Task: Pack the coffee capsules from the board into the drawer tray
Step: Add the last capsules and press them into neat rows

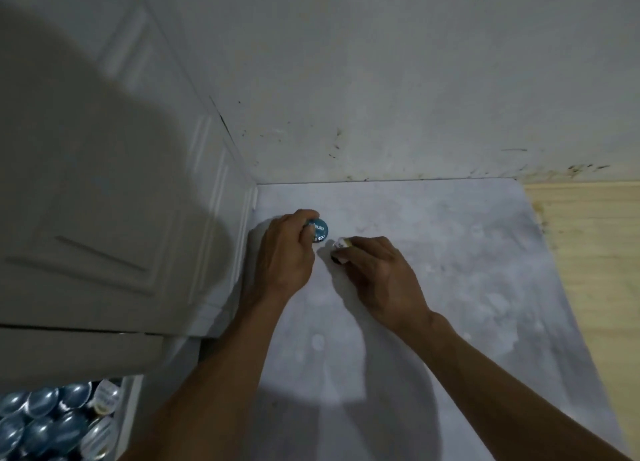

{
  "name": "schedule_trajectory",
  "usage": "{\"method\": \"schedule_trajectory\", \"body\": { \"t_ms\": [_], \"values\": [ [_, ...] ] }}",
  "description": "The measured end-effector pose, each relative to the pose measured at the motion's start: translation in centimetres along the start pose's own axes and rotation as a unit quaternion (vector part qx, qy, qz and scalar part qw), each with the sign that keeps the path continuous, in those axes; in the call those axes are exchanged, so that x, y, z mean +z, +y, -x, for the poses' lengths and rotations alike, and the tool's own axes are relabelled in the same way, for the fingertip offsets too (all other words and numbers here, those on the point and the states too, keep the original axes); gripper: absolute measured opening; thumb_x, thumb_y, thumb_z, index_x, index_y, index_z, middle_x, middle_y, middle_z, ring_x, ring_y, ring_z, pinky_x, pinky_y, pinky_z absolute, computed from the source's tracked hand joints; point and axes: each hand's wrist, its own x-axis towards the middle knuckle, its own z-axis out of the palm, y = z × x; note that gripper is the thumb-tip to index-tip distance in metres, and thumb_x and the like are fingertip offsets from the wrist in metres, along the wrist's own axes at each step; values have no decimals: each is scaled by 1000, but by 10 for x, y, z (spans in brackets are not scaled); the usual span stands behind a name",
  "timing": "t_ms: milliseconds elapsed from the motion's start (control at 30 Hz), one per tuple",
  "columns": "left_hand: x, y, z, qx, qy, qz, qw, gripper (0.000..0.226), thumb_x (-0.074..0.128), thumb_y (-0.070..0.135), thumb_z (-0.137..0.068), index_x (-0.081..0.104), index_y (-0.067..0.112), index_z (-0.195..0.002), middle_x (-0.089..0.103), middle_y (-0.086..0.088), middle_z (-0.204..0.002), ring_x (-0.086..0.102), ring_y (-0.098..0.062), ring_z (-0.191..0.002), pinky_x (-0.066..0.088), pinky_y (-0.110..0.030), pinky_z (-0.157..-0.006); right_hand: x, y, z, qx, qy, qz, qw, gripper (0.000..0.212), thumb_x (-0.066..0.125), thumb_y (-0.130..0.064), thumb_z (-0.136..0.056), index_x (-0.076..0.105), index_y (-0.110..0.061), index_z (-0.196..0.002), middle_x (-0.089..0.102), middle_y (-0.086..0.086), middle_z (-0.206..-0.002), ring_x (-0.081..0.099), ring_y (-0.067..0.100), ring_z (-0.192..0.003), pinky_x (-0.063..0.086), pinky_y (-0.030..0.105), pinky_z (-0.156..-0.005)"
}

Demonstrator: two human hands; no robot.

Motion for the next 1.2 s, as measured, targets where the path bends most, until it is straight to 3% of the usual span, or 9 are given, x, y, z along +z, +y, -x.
{"method": "schedule_trajectory", "body": {
  "t_ms": [167, 267, 400, 533, 667, 900, 1000, 1100, 1200],
  "values": [
    [5, 0, 11, -18, 37, 35, 999, 27, 48, 19, -100, 65, 15, -120, 68, -6, -117, 61, -17, -106, 29, -3, -84, 23, -1, 8, 129, 108, -30, 985, 17, 73, -37, -86, 69, -28, -99, 68, -16, -97, 58, 7, -94, 49, 30, -78],
    [7, 0, 22, -16, 49, 86, 995, 30, 55, 13, -95, 61, 12, -125, 66, -5, -120, 58, -8, -104, 34, 4, -82, 33, 4, 13, 125, 116, -20, 985, 22, 73, -38, -85, 68, -25, -102, 68, -14, -101, 59, 8, -96, 47, 28, -86],
    [20, -10, 30, 21, 45, 61, 997, 51, 72, 6, -75, 59, 12, -125, 66, -2, -119, 53, -6, -107, 33, -6, -90, 30, 5, 12, 129, 133, -4, 983, 24, 75, -38, -84, 68, -23, -103, 69, -9, -99, 59, 8, -94, 48, 27, -87],
    [34, -15, 26, 38, 82, 62, 994, 36, 74, 15, -76, 66, 11, -111, 70, -3, -109, 61, -17, -99, 49, -27, -88, 28, 4, 16, 102, 160, -30, 981, 29, 82, -26, -79, 71, -17, -104, 71, -4, -99, 62, 16, -94, 52, 36, -82],
    [39, -14, 27, 39, 110, 61, 991, 34, 76, 19, -80, 67, 11, -111, 71, -2, -108, 61, -17, -99, 47, -24, -85, 26, 6, 18, 111, 184, -59, 975, 33, 84, -23, -77, 71, -16, -106, 72, -1, -99, 63, 22, -89, 55, 43, -76],
    [49, -8, 29, 36, 138, 71, 987, 33, 72, 29, -82, 68, 13, -111, 72, -1, -106, 63, -18, -97, 53, -43, -82, 15, 2, 20, 73, 173, -122, 974, 30, 71, -15, -84, 69, -9, -113, 72, 6, -103, 64, 32, -87, 55, 52, -73],
    [53, -5, 32, 31, 149, 89, 984, 34, 74, 26, -82, 69, 10, -112, 73, -3, -106, 64, -18, -97, 54, -39, -84, 13, 1, 19, 74, 170, -132, 974, 29, 71, -14, -84, 70, -7, -112, 73, 8, -103, 64, 30, -86, 56, 52, -74],
    [47, 1, 40, 28, 157, 110, 981, 32, 76, 20, -82, 69, 9, -111, 72, -3, -105, 64, -17, -95, 53, -32, -84, 8, -2, 20, 86, 177, -136, 971, 29, 74, -10, -80, 71, -5, -109, 73, 9, -99, 67, 29, -85, 57, 46, -79],
    [32, 12, 54, 29, 165, 134, 977, 31, 77, 15, -80, 70, 11, -110, 71, 0, -105, 63, -17, -96, 51, -26, -85, -6, -15, 24, 124, 171, -113, 971, 29, 79, -10, -78, 73, -9, -107, 72, 4, -95, 67, 25, -80, 51, 19, -82]
  ]
}}
